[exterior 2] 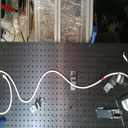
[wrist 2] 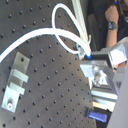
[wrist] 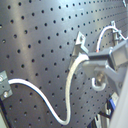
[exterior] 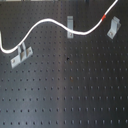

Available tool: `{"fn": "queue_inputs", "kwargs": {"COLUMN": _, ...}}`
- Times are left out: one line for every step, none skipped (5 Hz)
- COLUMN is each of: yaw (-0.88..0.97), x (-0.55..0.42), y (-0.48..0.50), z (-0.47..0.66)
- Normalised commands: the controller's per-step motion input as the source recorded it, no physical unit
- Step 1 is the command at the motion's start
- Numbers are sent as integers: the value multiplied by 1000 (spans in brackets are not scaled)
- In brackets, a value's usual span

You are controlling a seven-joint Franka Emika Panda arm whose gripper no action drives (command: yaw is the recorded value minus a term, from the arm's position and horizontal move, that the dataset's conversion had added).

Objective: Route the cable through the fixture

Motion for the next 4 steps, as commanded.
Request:
{"fn": "queue_inputs", "kwargs": {"yaw": 0, "x": 13, "y": 6, "z": 0}}
{"fn": "queue_inputs", "kwargs": {"yaw": 0, "x": -31, "y": -14, "z": -1}}
{"fn": "queue_inputs", "kwargs": {"yaw": 183, "x": -87, "y": 195, "z": 66}}
{"fn": "queue_inputs", "kwargs": {"yaw": 231, "x": -146, "y": 365, "z": 147}}
